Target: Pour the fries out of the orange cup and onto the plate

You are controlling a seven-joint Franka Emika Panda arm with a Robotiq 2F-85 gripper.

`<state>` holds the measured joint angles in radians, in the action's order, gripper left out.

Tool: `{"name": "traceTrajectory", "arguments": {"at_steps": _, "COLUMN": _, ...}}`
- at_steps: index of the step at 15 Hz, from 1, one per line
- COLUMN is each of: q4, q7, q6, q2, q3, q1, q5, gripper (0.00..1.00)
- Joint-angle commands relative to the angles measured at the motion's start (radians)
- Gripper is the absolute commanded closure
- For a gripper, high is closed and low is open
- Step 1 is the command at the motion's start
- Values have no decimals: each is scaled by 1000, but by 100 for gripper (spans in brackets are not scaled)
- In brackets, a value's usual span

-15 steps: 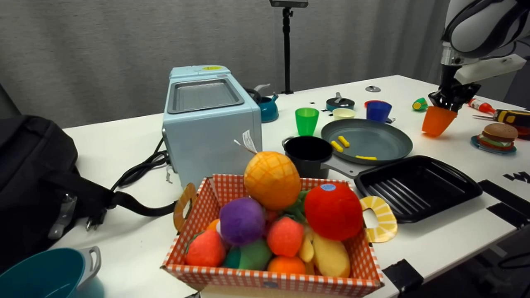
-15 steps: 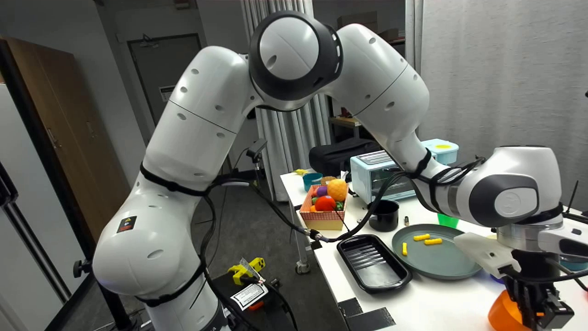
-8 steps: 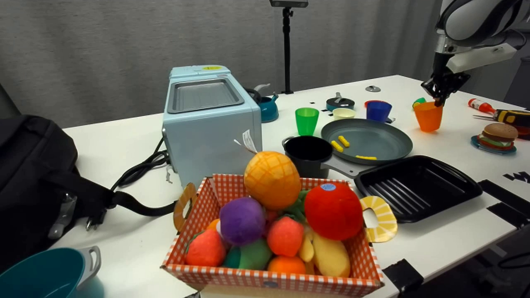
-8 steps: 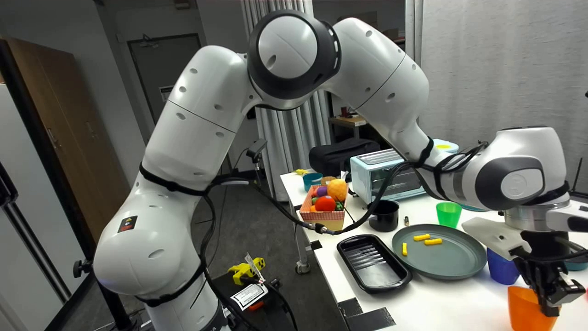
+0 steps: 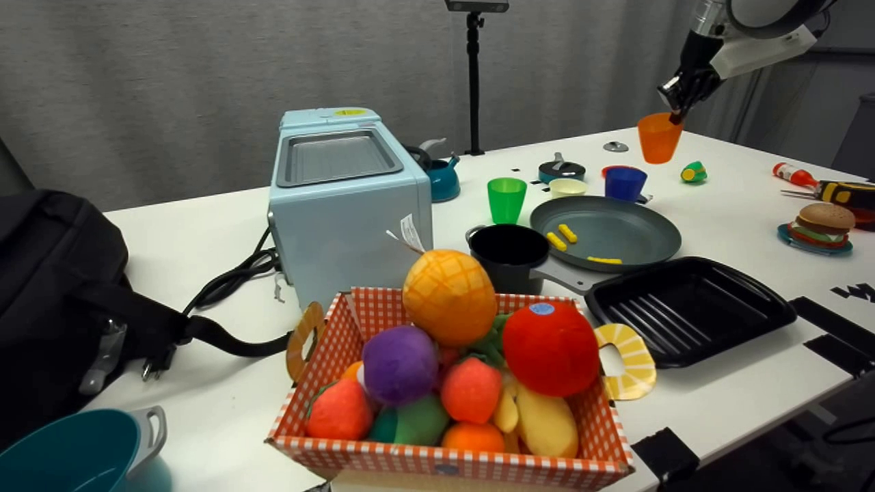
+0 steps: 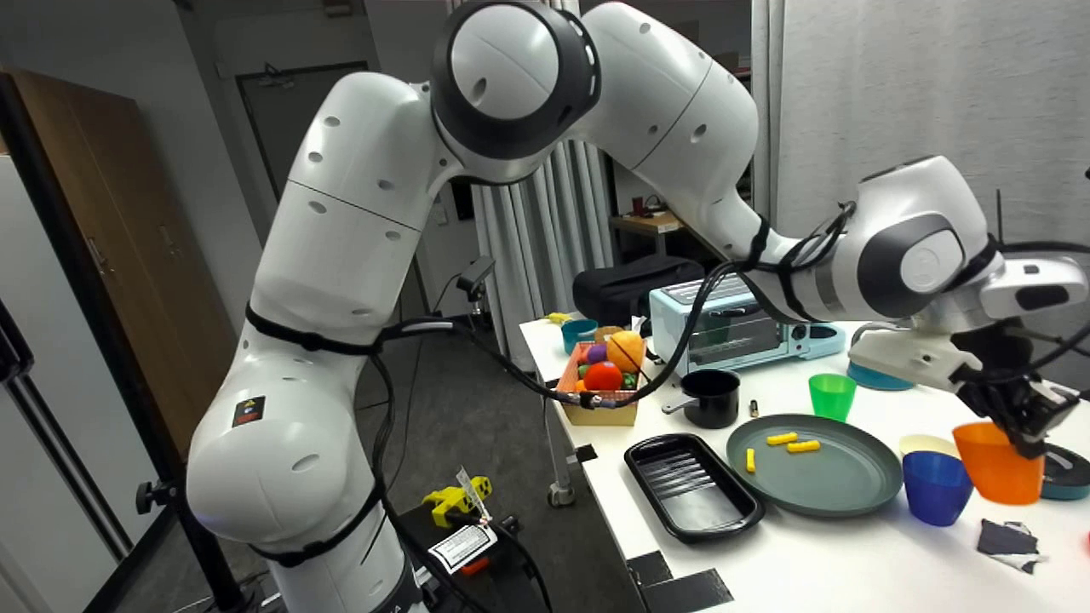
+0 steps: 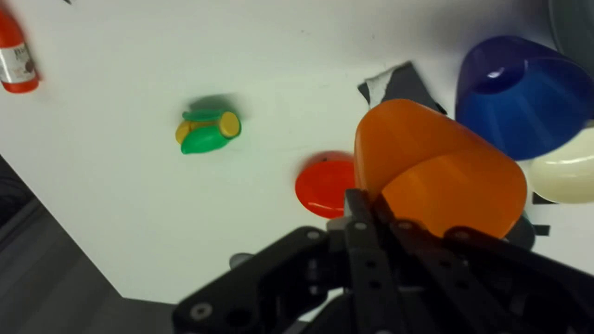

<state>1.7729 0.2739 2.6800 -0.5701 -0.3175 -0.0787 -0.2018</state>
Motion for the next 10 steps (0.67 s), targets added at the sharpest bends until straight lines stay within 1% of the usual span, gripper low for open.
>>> {"name": "traceTrajectory", "arguments": {"at_steps": 1, "q4": 85, "q7": -36, "q6": 105, "q2": 95, "q3": 14, "q1": 49, "q5": -43, "gripper": 99}}
{"name": "traceTrajectory", "arguments": {"at_steps": 4, "q4": 151, "q7": -79, "q6": 145, "q2": 151, "q3": 46, "q1": 77, "q5": -48, "gripper": 99}}
{"name": "traceTrajectory", "arguments": {"at_steps": 7, "q4": 247, "q7": -128, "q6": 202, "q2": 208, "q3": 75, "q1": 100, "q5": -63, "gripper": 99}}
{"name": "traceTrajectory", "arguments": {"at_steps": 9, "q4": 298, "q7": -142, "q6": 258, "q2": 231, "q3": 68, "q1": 128, "q5": -105, "gripper": 99}}
{"name": "traceTrajectory", "arguments": {"at_steps": 10, "q4": 321, "q7": -140, "q6": 291, "q2": 237, "q3": 49, "q1": 151, "q5": -145, "gripper": 99}}
